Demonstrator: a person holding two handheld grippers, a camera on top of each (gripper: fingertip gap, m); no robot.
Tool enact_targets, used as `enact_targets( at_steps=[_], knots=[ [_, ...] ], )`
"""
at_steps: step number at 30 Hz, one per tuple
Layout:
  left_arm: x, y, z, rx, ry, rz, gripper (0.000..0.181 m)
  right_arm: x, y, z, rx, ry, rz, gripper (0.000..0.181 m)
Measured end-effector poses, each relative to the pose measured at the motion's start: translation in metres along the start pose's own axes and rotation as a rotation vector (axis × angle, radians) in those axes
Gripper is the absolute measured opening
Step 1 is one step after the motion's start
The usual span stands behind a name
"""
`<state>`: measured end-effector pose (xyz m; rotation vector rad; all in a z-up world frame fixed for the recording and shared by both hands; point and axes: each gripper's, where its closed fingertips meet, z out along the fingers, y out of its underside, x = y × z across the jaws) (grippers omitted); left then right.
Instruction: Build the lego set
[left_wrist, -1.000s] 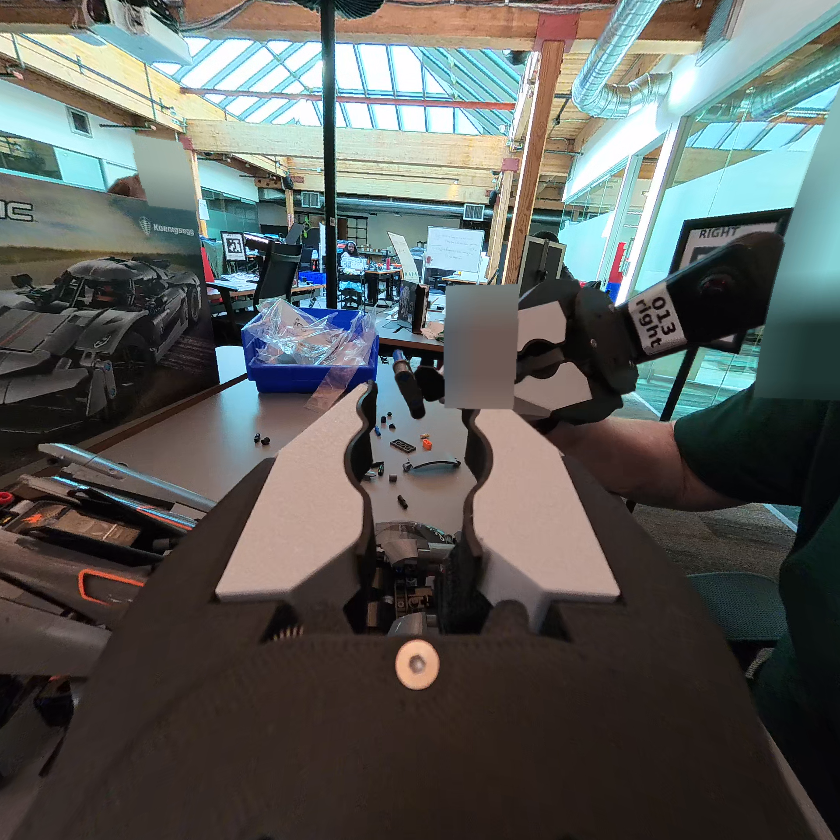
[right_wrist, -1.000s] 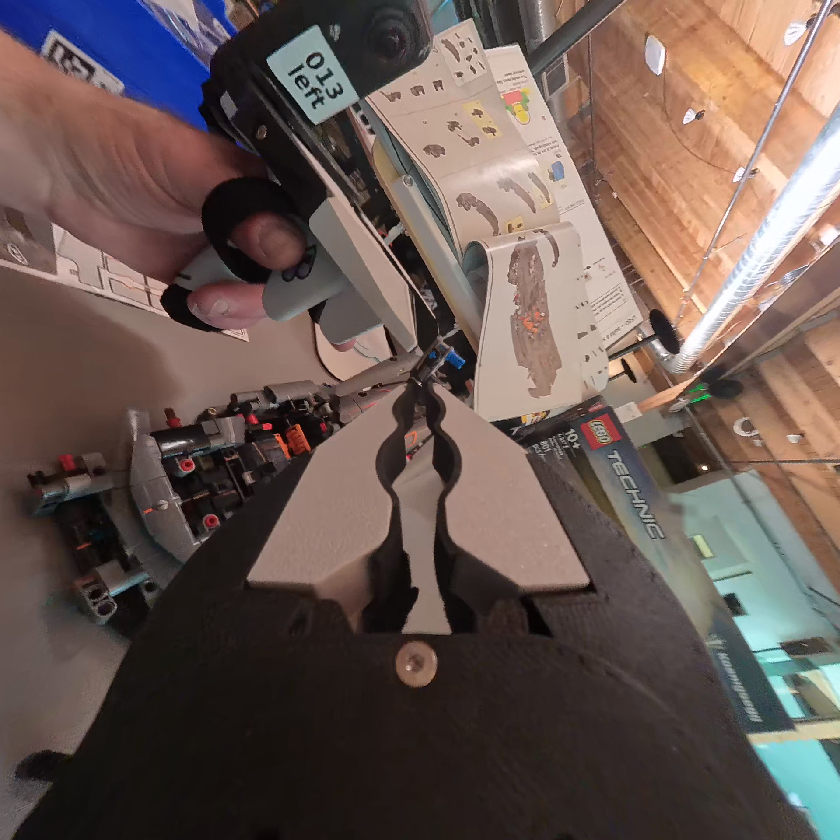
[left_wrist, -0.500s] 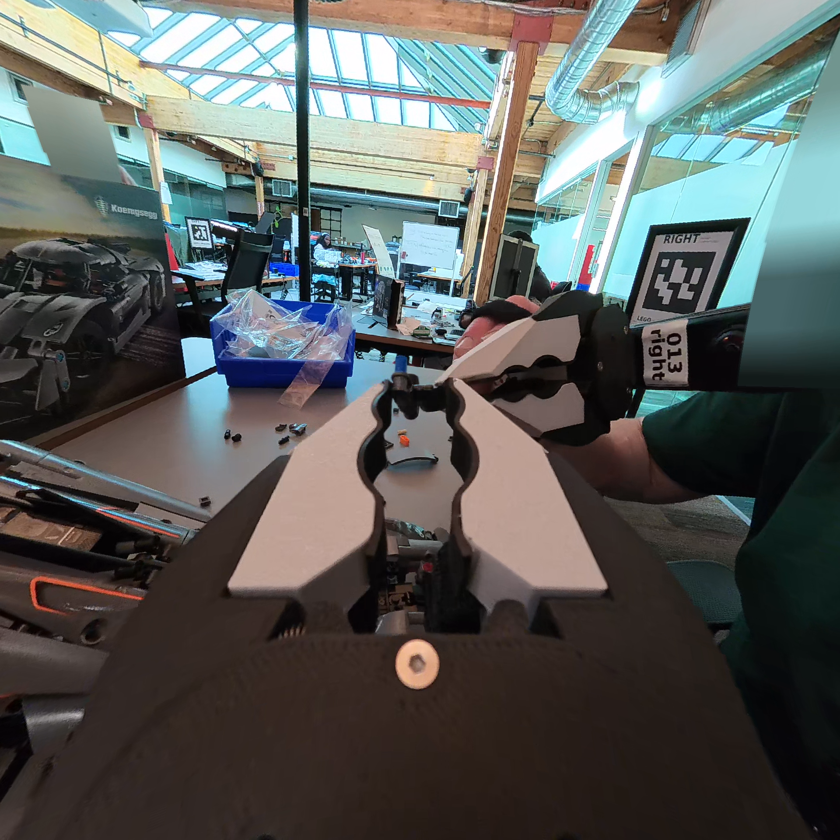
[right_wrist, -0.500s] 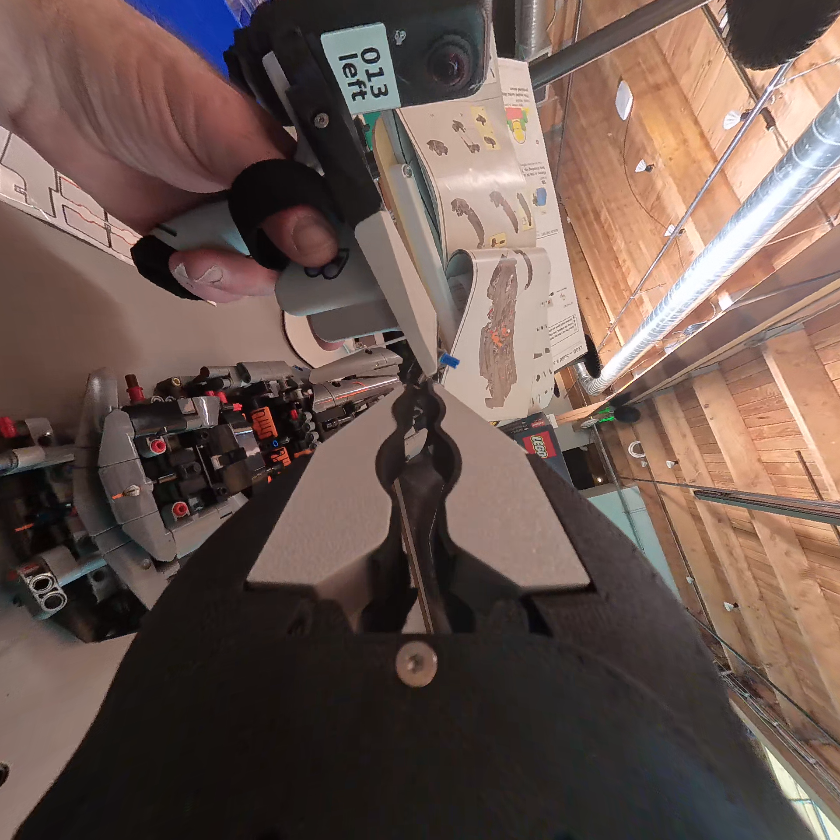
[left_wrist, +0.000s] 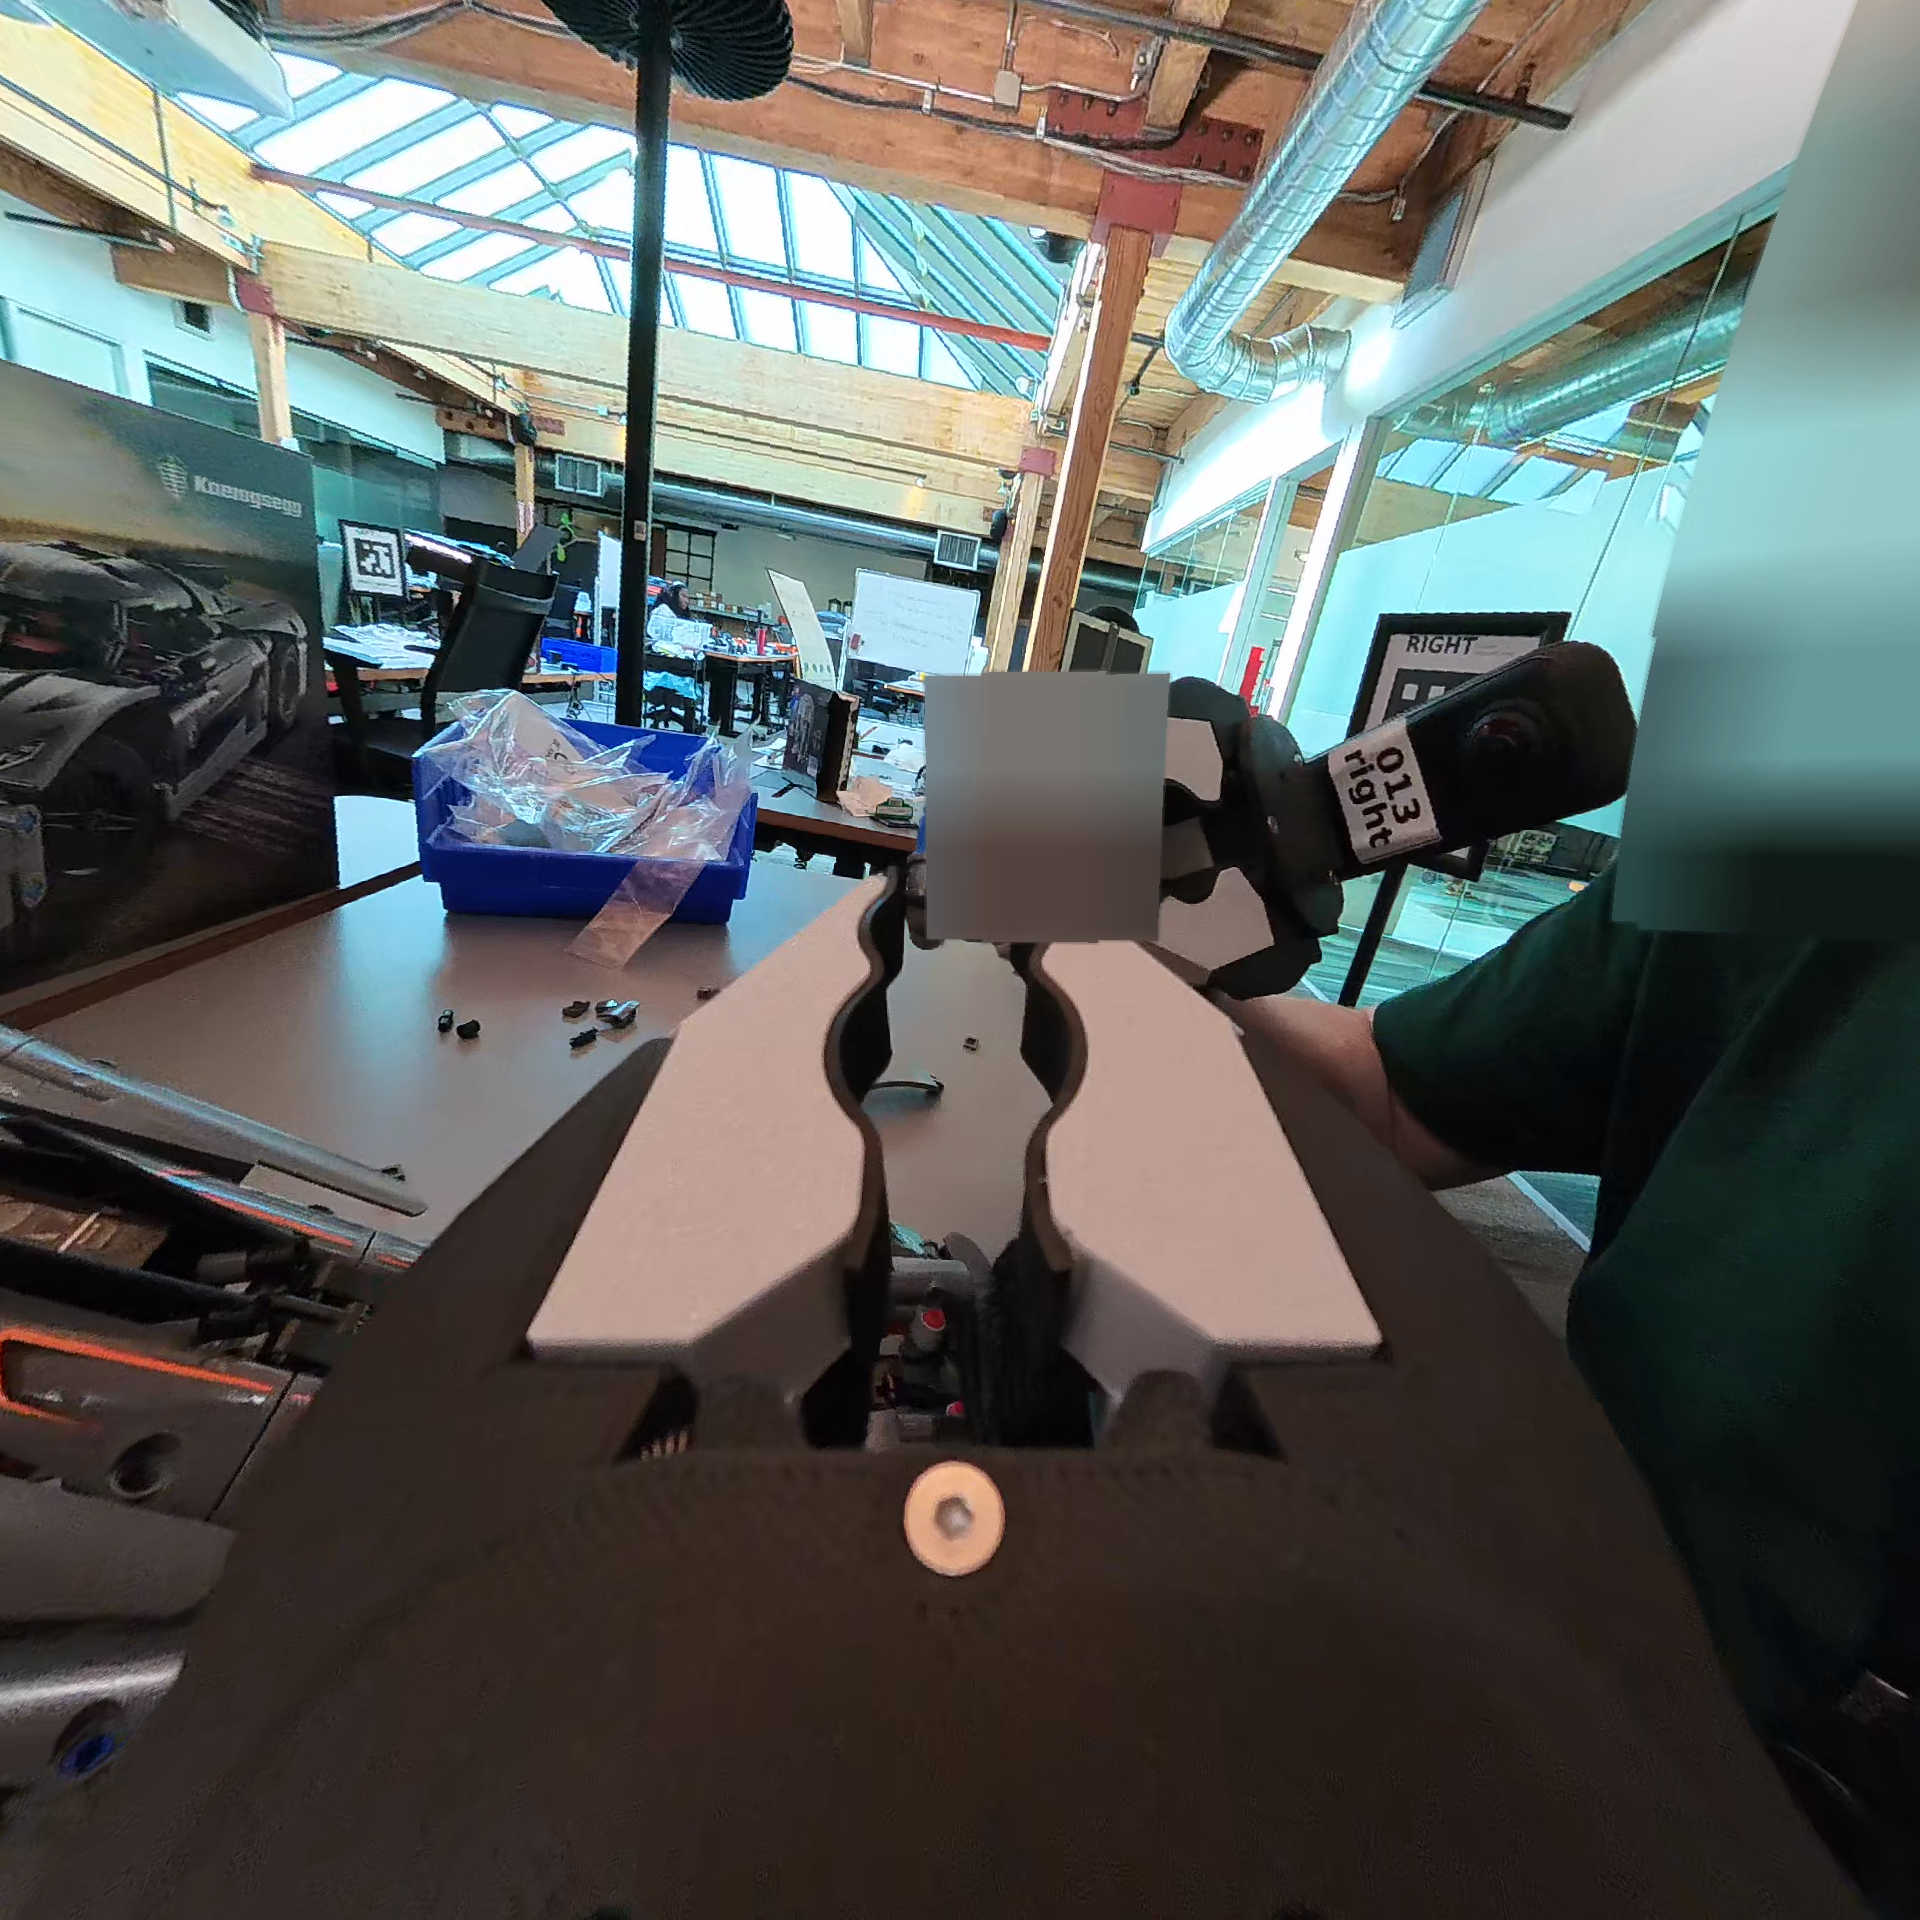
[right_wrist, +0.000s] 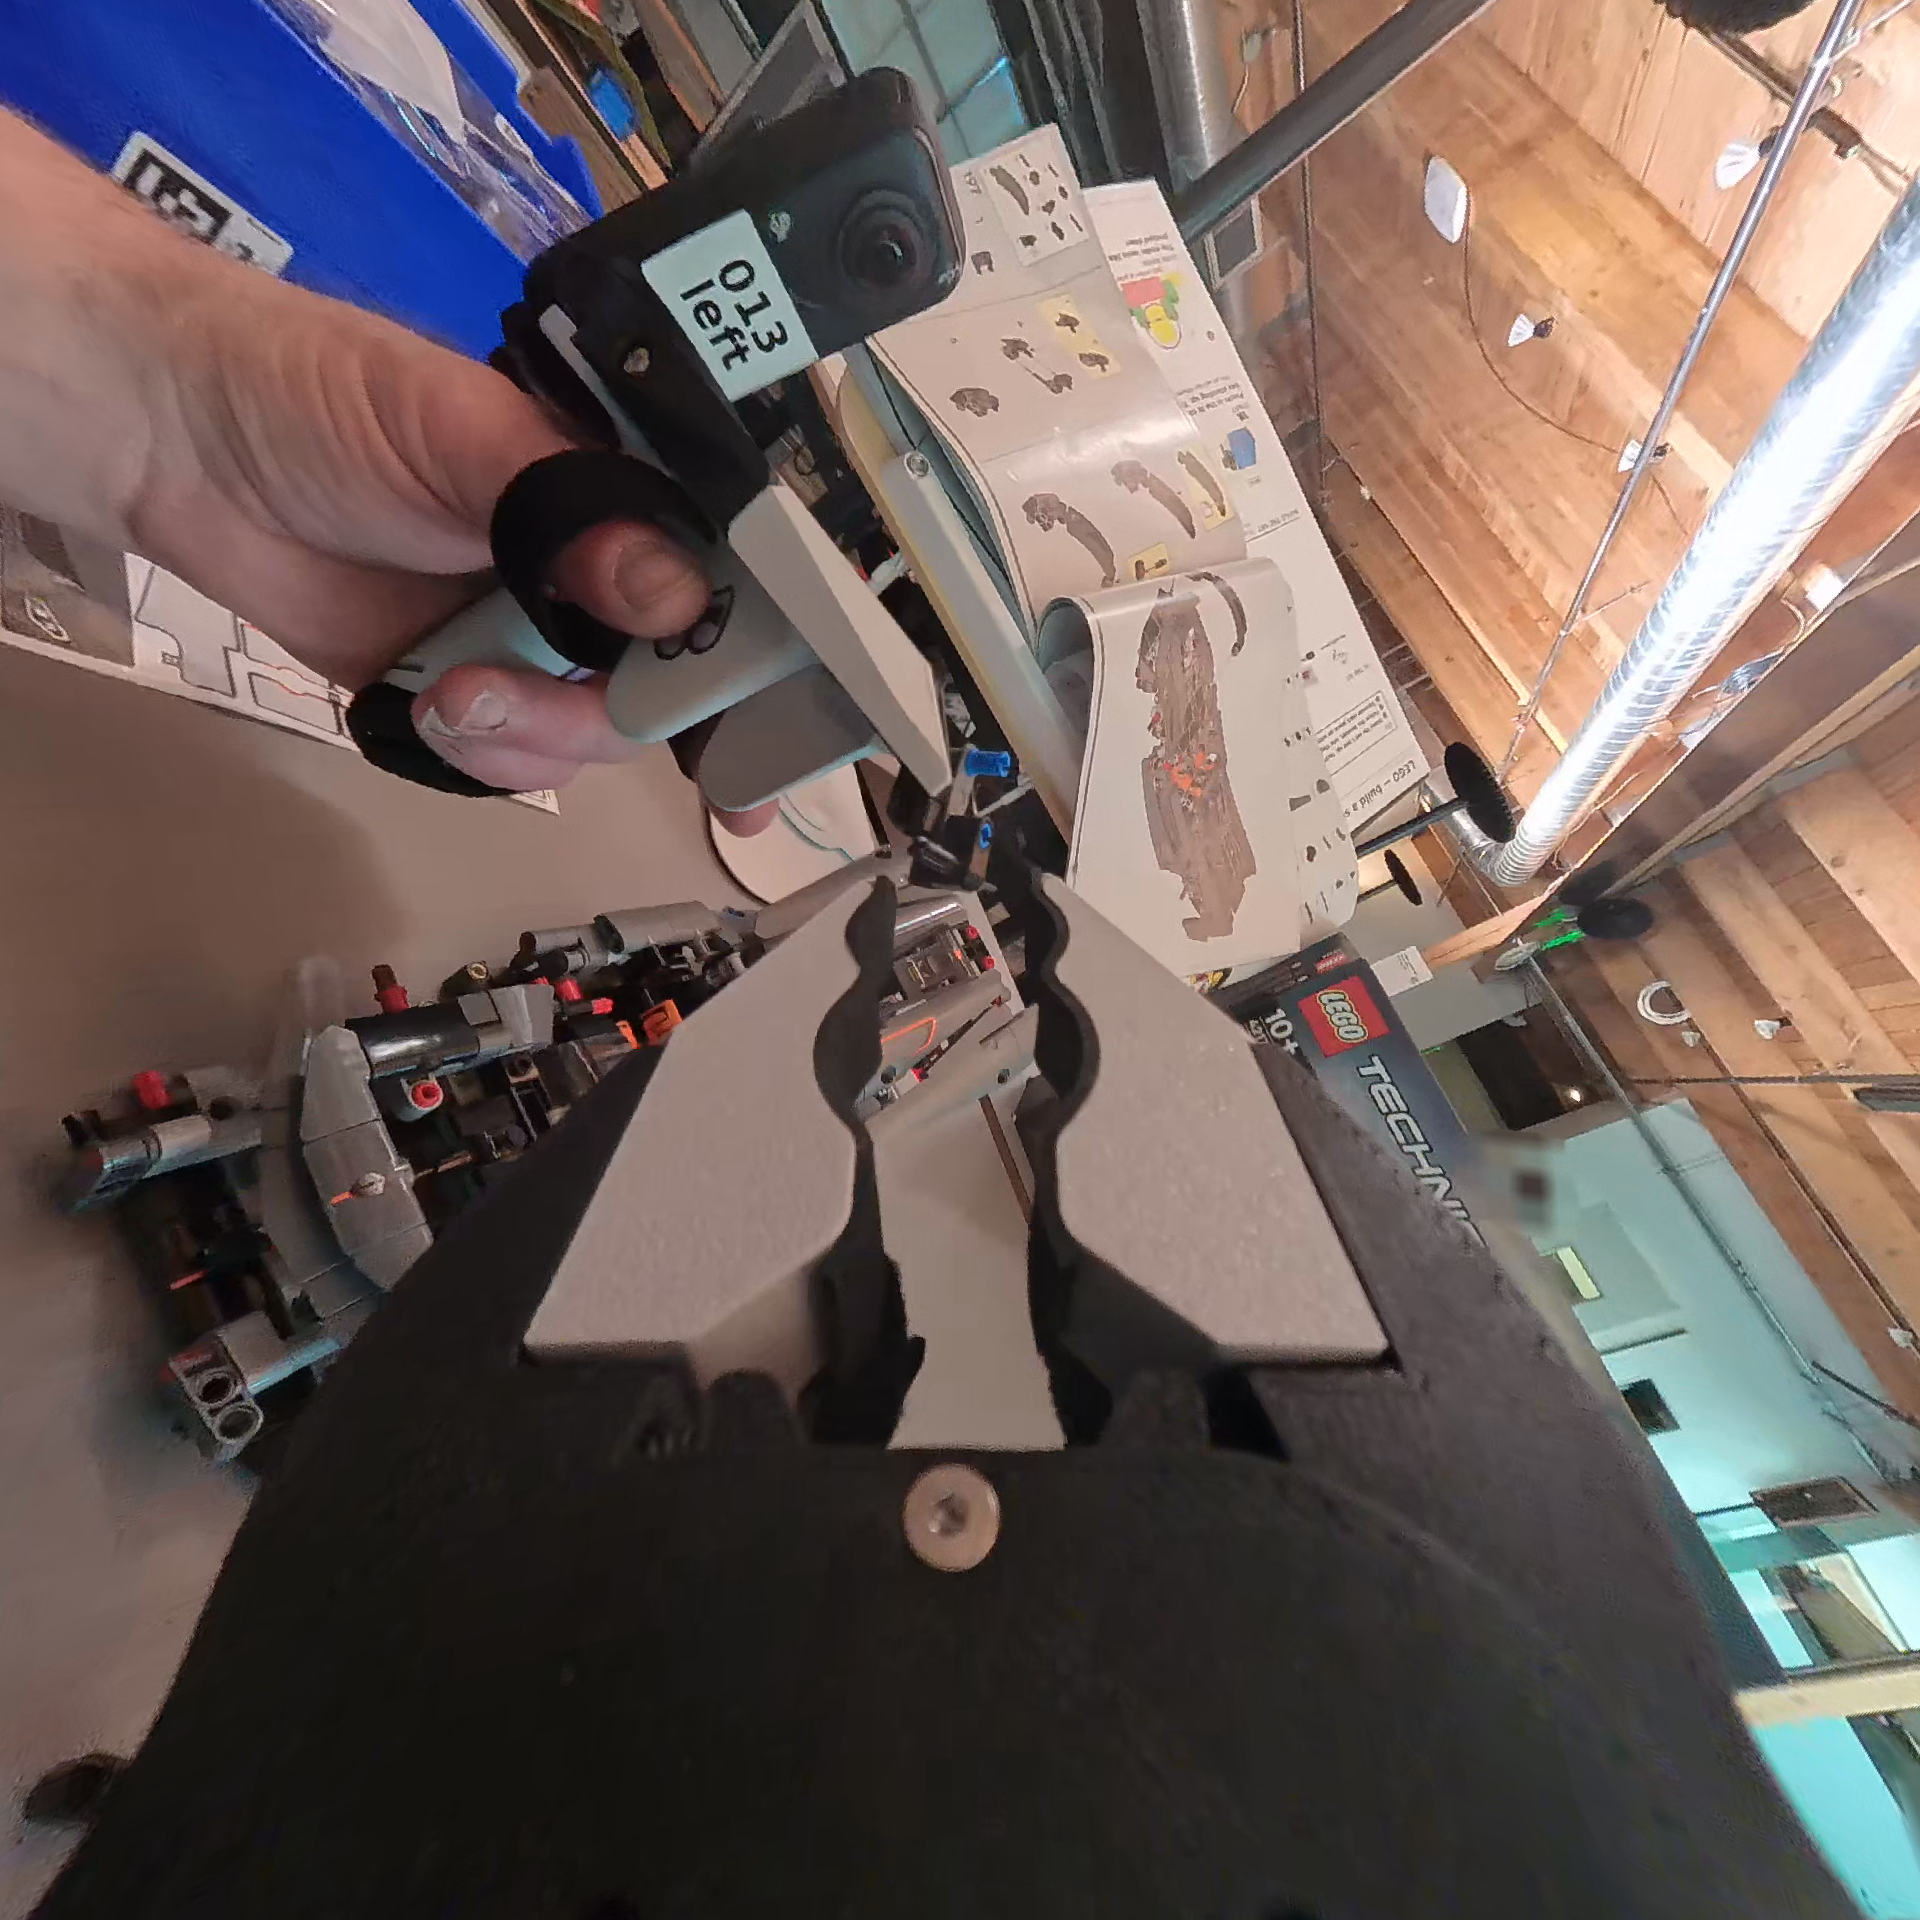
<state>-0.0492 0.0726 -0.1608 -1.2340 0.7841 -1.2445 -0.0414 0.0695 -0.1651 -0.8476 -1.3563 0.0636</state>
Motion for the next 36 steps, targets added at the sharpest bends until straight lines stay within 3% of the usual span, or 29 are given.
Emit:
enact_targets(
  at_steps=[14,24,29,32,36],
  knots=[
    [0.011,0.004,0.004,-0.011,0.078,-0.039,0.017,-0.007,0.002,0.003,-0.018,-0.012,-0.046,0.014],
    [0.008,0.001,0.001,0.000,0.049,-0.002,0.017,-0.012,0.002,0.003,-0.001,-0.063,-0.005,0.021],
    [0.010,-0.007,-0.003,0.027,0.048,0.040,0.017,-0.013,-0.005,0.000,0.094,-0.204,0.263,0.032],
    [0.015,-0.007,-0.002,0.015,0.049,0.090,0.017,-0.018,-0.013,-0.005,0.183,-0.377,0.474,0.032],
    [0.019,-0.006,-0.001,0.000,0.049,0.136,0.017,-0.003,-0.017,-0.011,0.276,-0.422,0.668,0.028]
  ],
)
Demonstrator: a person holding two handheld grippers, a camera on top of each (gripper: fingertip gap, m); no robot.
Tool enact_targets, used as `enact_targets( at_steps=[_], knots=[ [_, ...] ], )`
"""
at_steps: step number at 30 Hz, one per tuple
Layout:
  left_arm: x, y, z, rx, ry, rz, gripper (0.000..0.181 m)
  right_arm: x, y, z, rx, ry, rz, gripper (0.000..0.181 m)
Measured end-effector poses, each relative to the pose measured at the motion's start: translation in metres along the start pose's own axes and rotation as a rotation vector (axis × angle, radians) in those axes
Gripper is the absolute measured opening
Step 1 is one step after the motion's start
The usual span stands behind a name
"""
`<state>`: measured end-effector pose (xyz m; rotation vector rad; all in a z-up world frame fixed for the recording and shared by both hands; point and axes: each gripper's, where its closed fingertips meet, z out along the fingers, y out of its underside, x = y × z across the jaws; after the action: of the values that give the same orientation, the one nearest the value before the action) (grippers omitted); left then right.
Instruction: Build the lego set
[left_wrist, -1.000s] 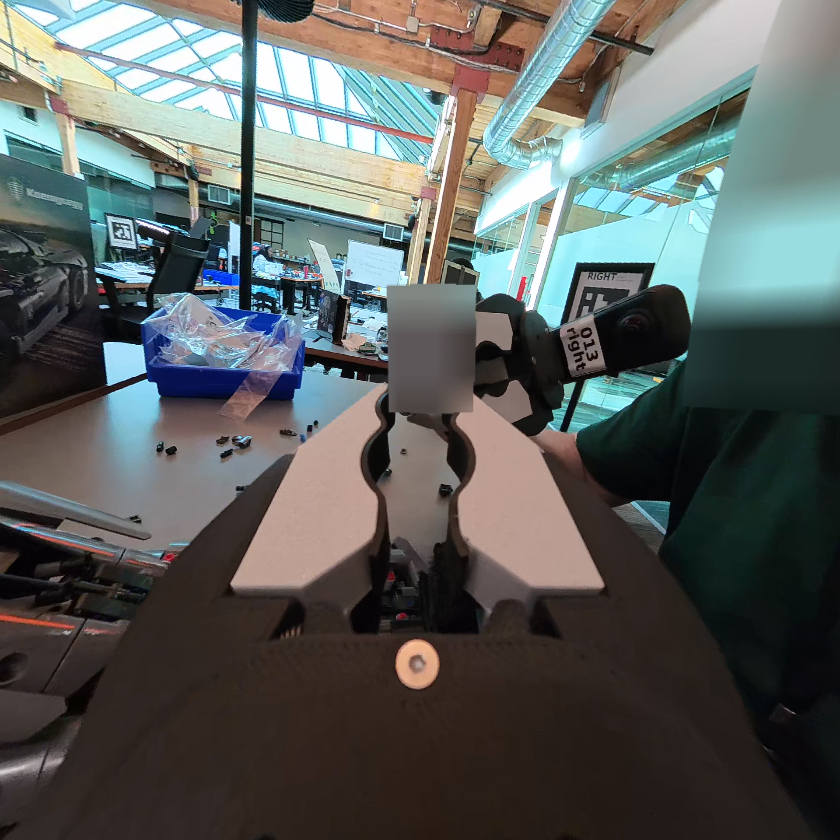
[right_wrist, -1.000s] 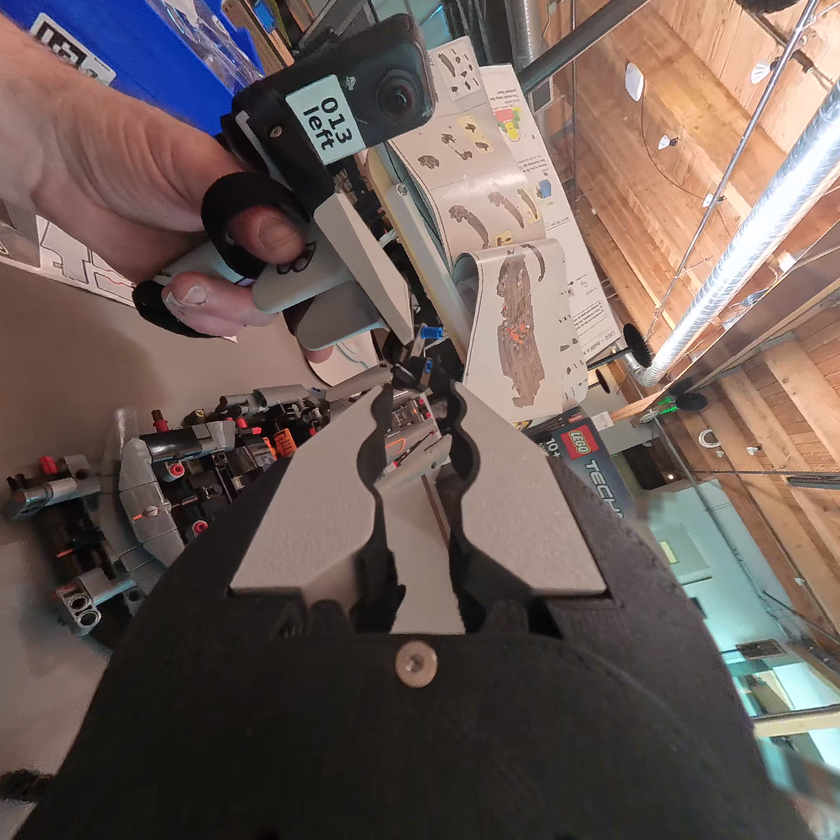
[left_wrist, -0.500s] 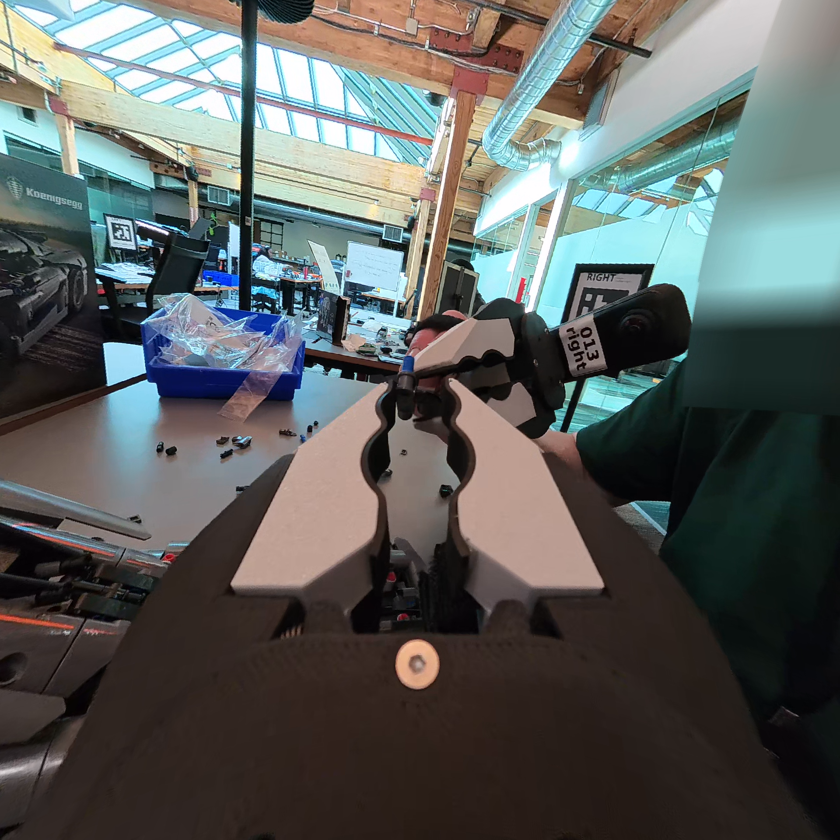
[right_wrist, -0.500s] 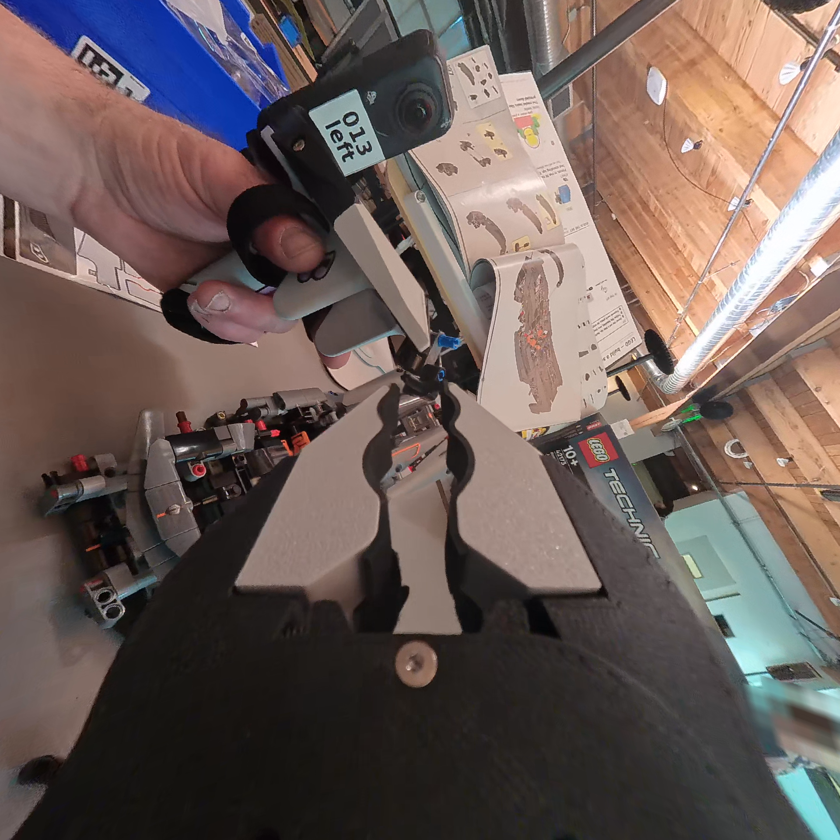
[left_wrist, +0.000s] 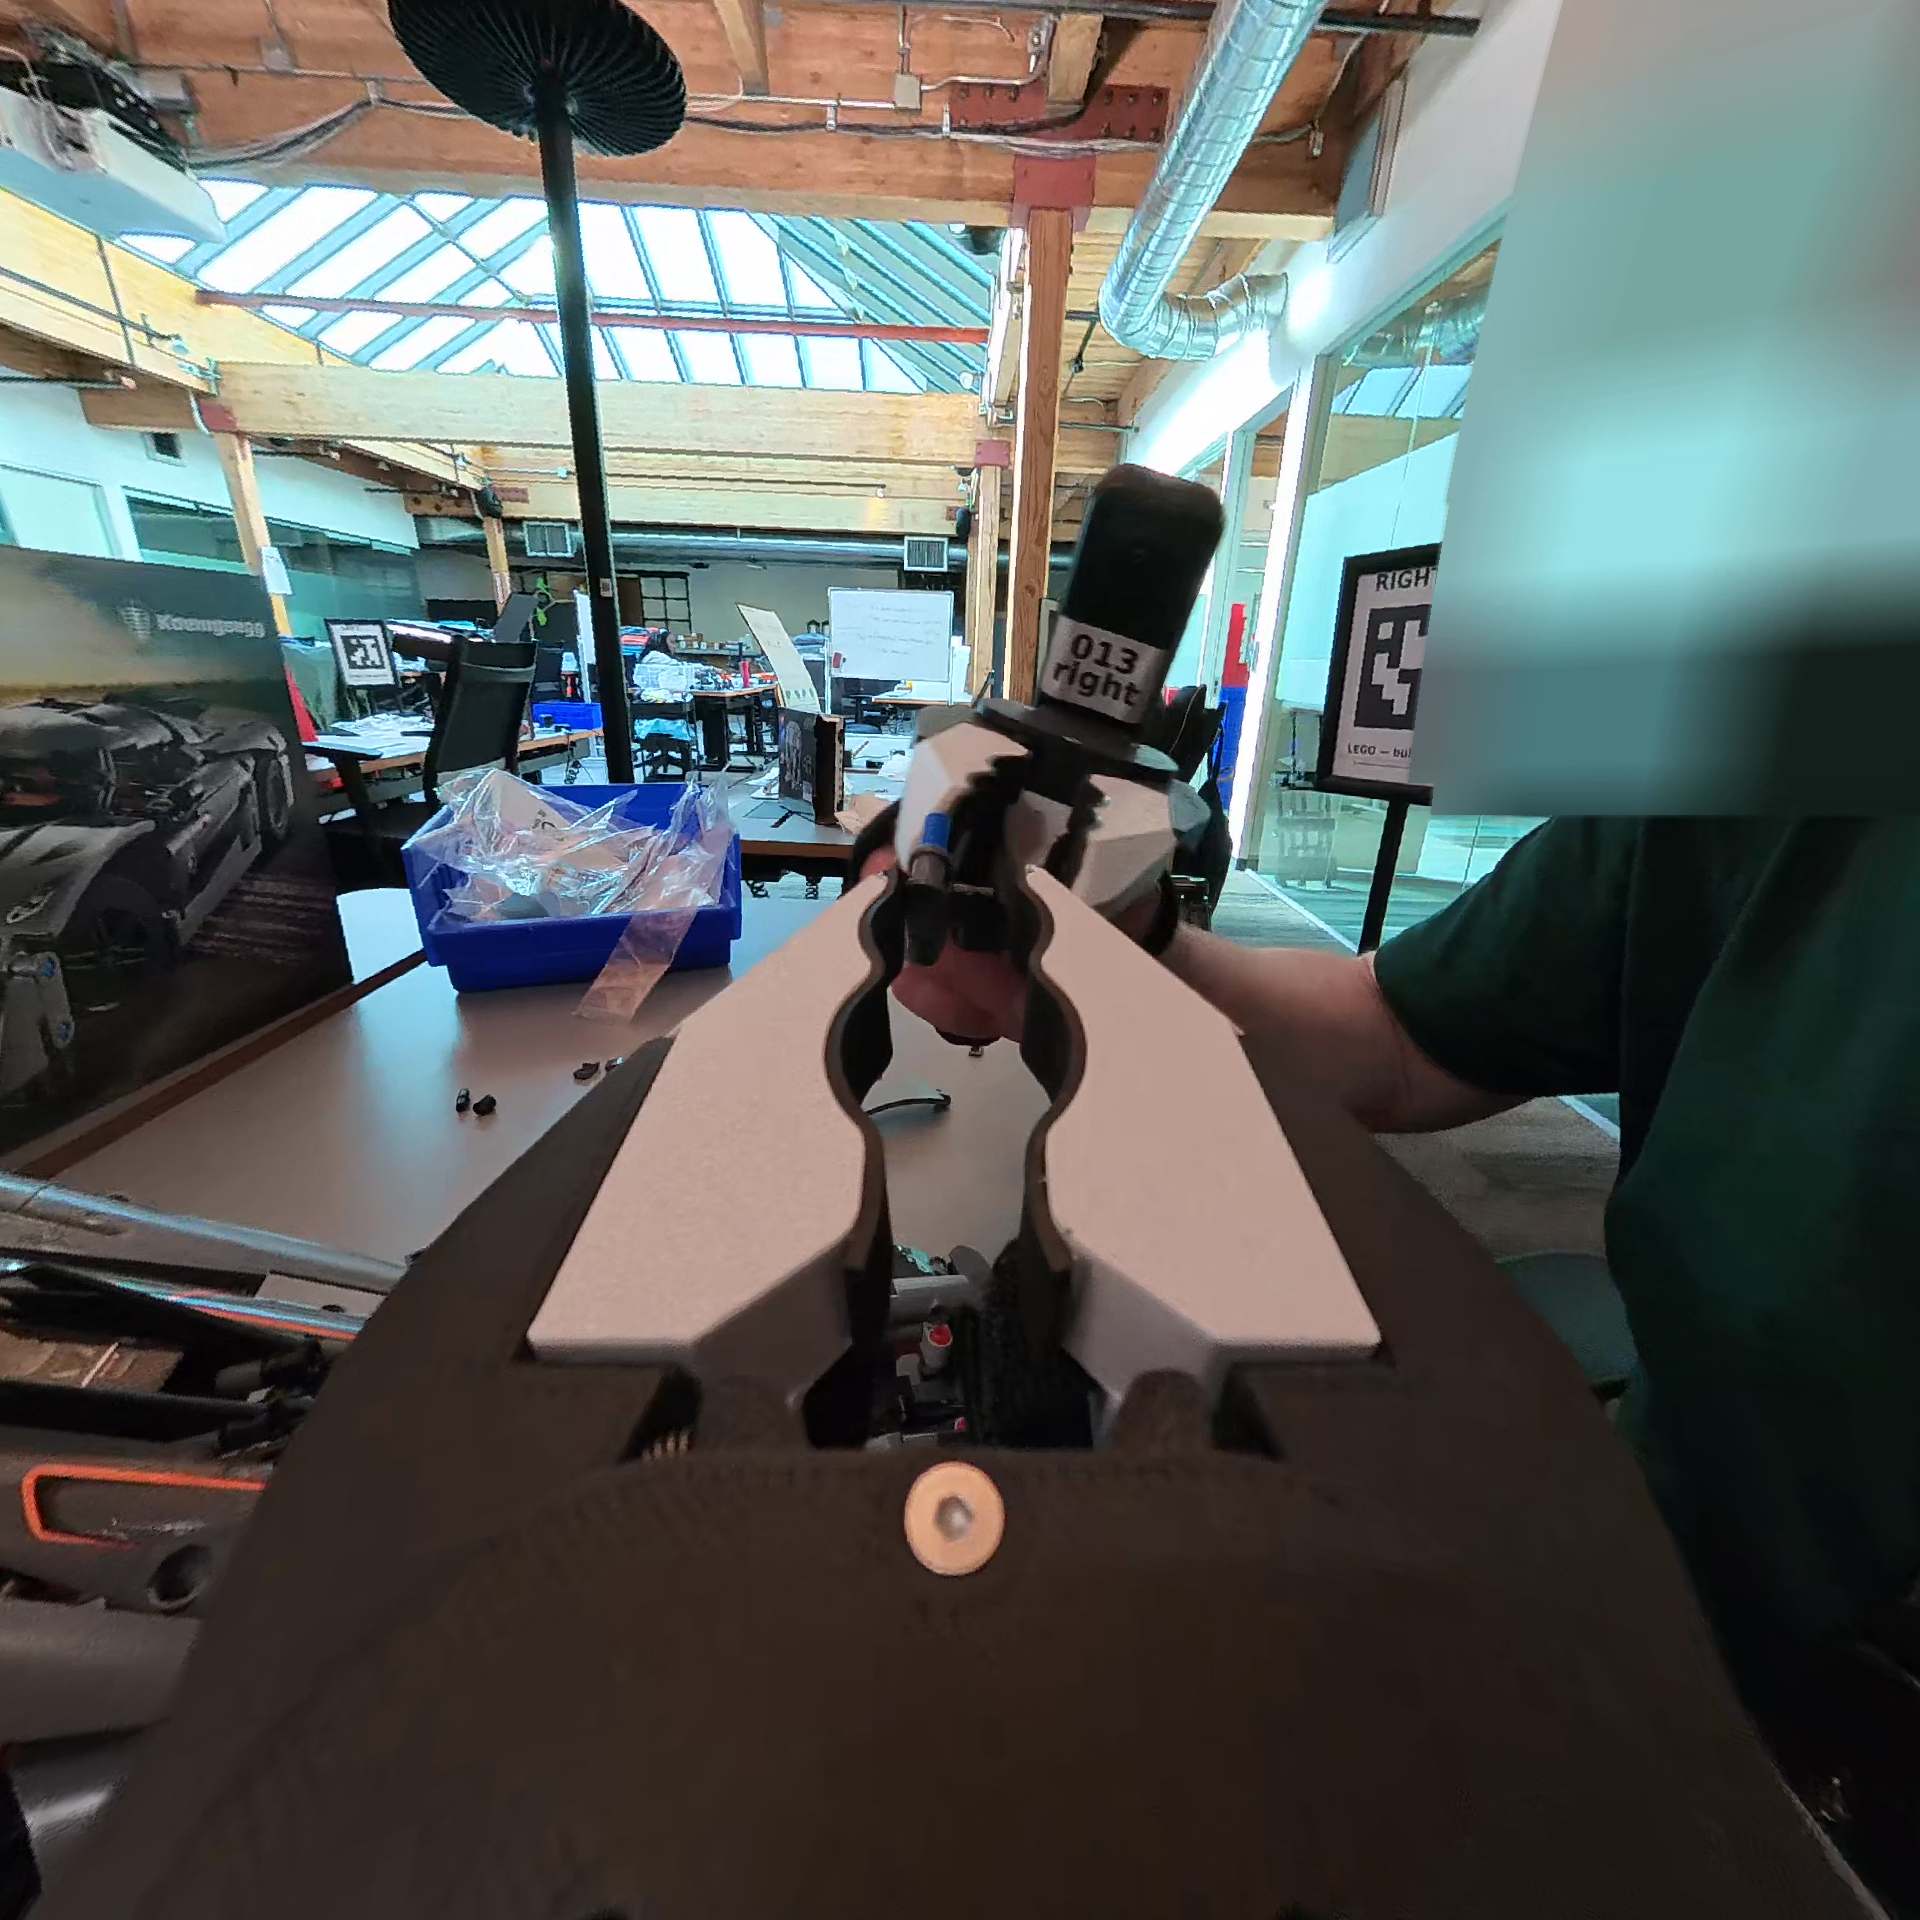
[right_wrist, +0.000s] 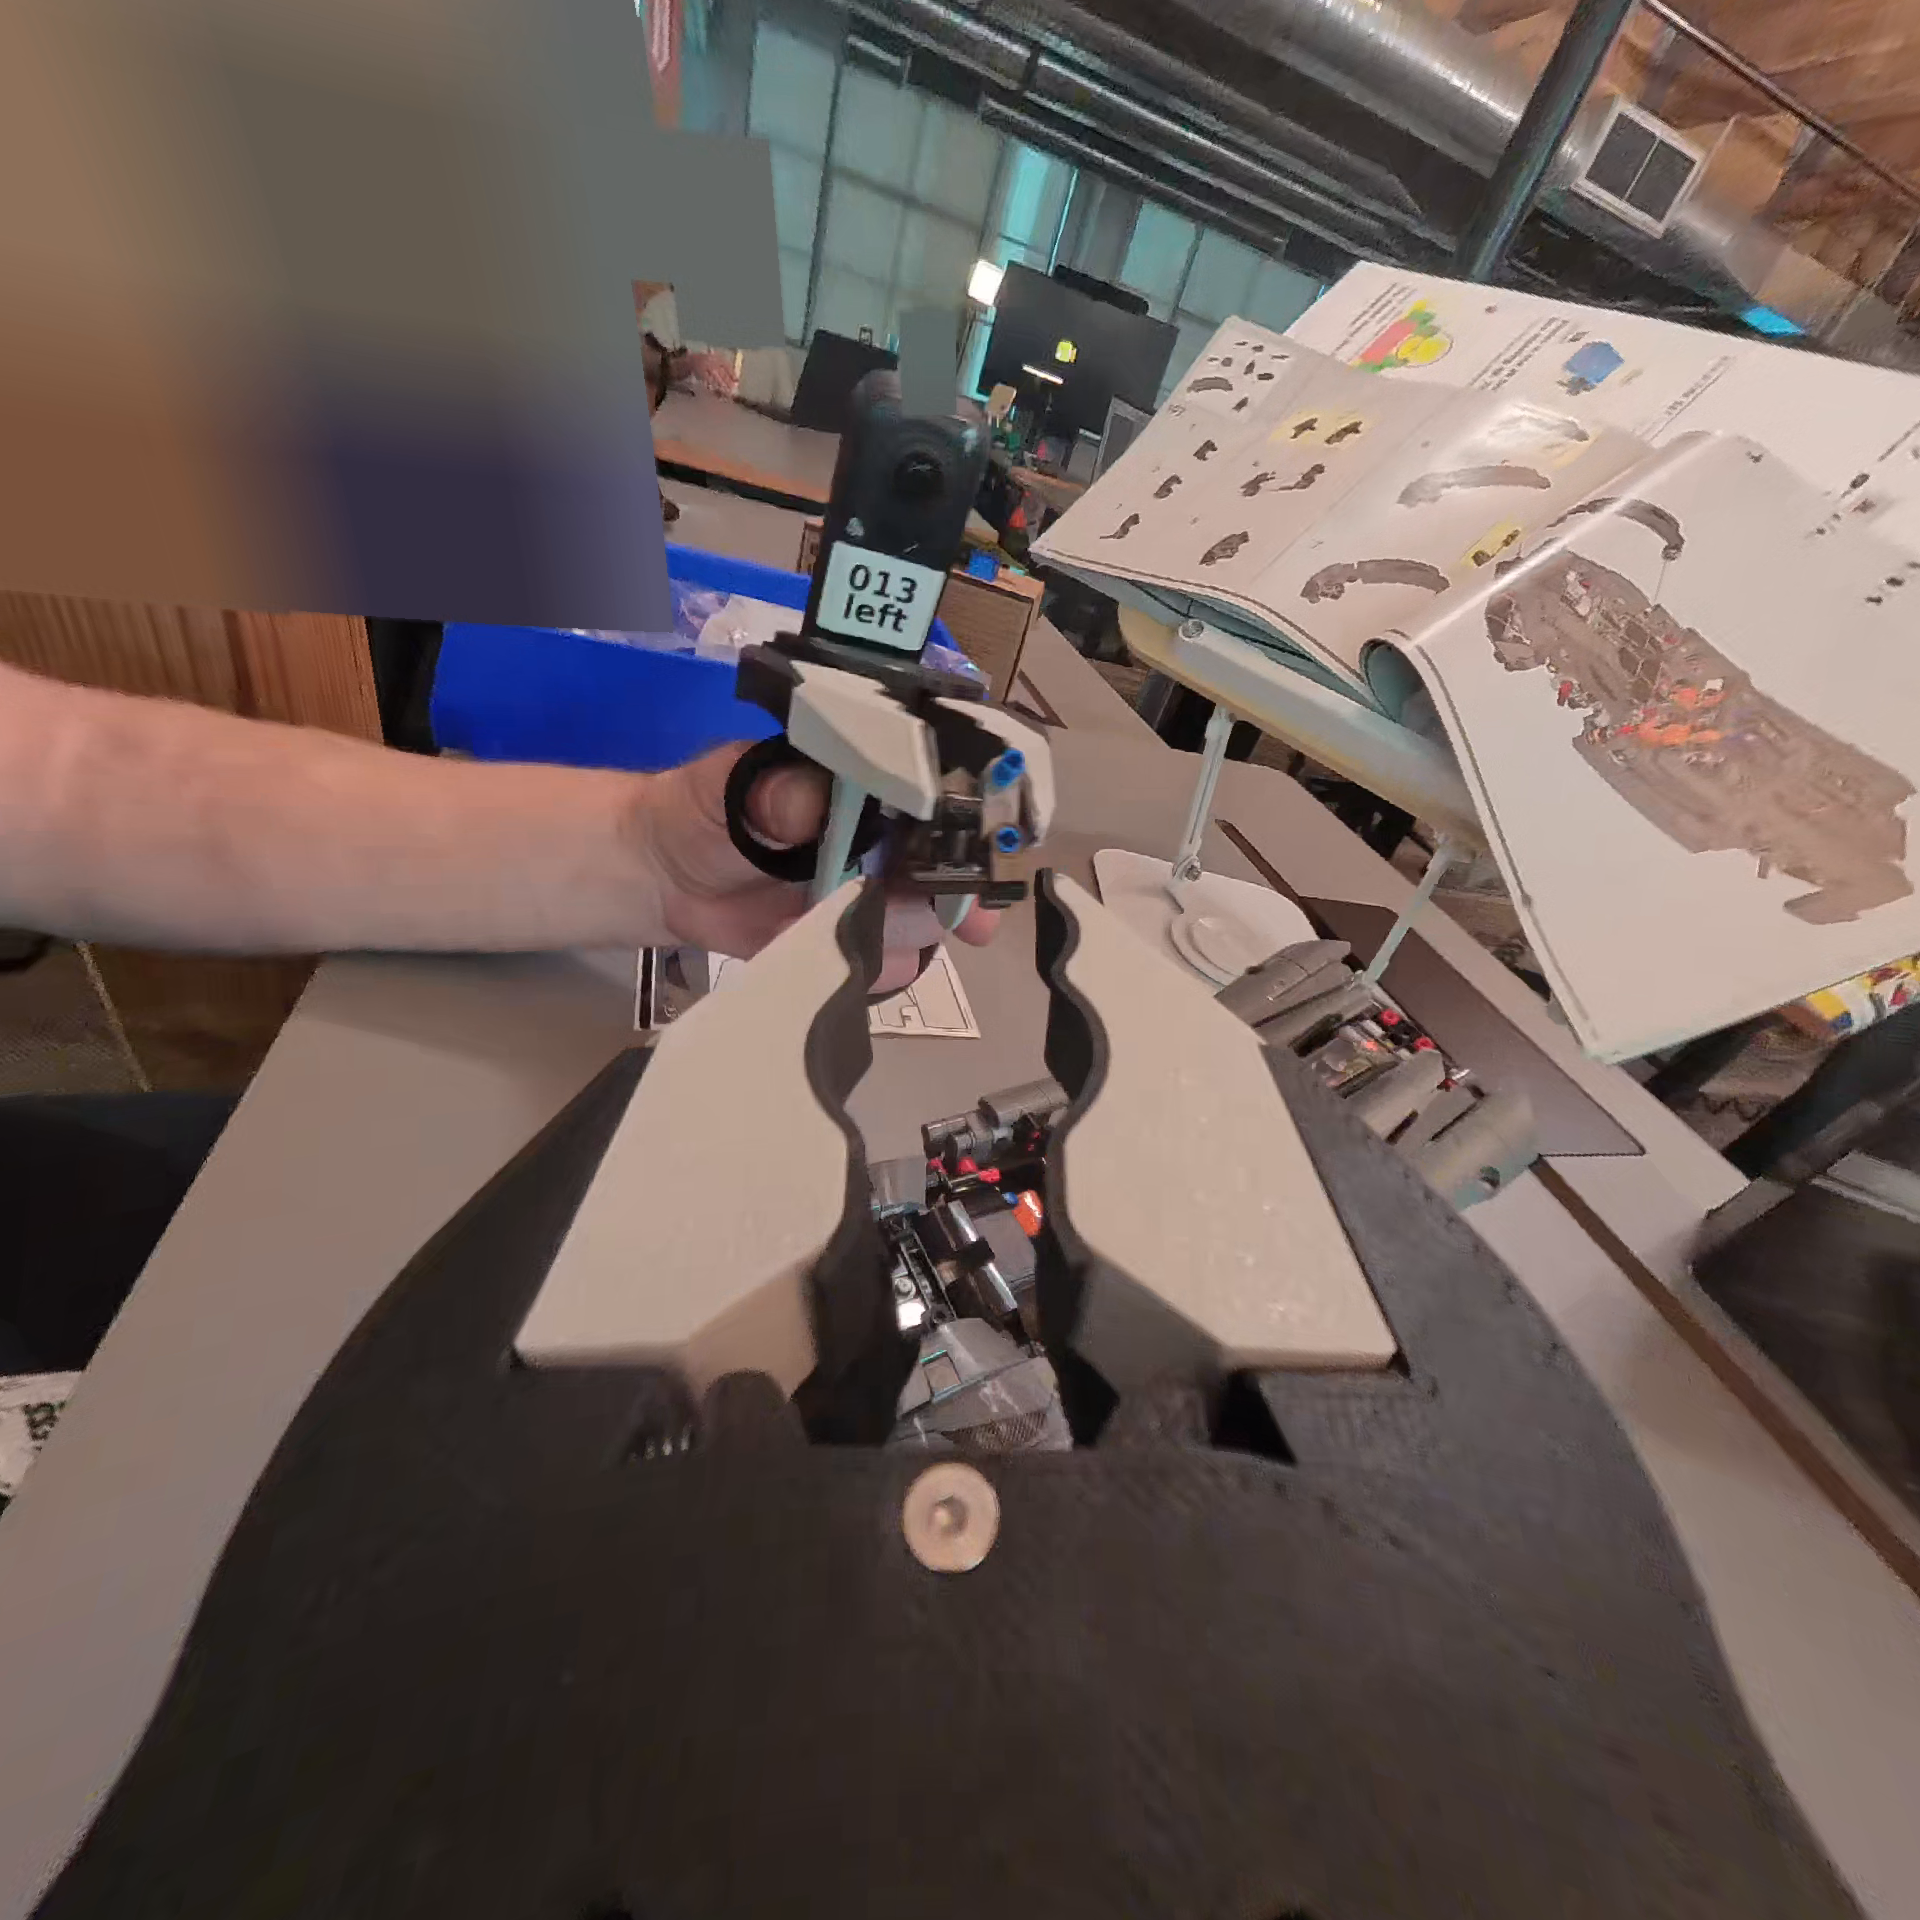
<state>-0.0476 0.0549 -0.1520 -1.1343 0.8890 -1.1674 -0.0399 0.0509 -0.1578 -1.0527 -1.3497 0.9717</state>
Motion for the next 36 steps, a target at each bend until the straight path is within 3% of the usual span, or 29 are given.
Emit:
enact_targets(
  at_steps=[6,11,36],
  knots=[
    [0.007,0.001,0.003,-0.012,0.024,0.029,0.017,-0.008,0.006,0.004,-0.033,-0.058,0.026,0.036],
    [0.011,0.008,0.008,-0.053,0.027,0.060,0.017,-0.009,0.005,0.004,-0.007,-0.091,0.084,0.024],
    [0.015,0.007,0.010,-0.056,0.037,0.076,0.017,-0.014,0.007,0.003,-0.038,-0.123,0.076,0.023]
  ],
)
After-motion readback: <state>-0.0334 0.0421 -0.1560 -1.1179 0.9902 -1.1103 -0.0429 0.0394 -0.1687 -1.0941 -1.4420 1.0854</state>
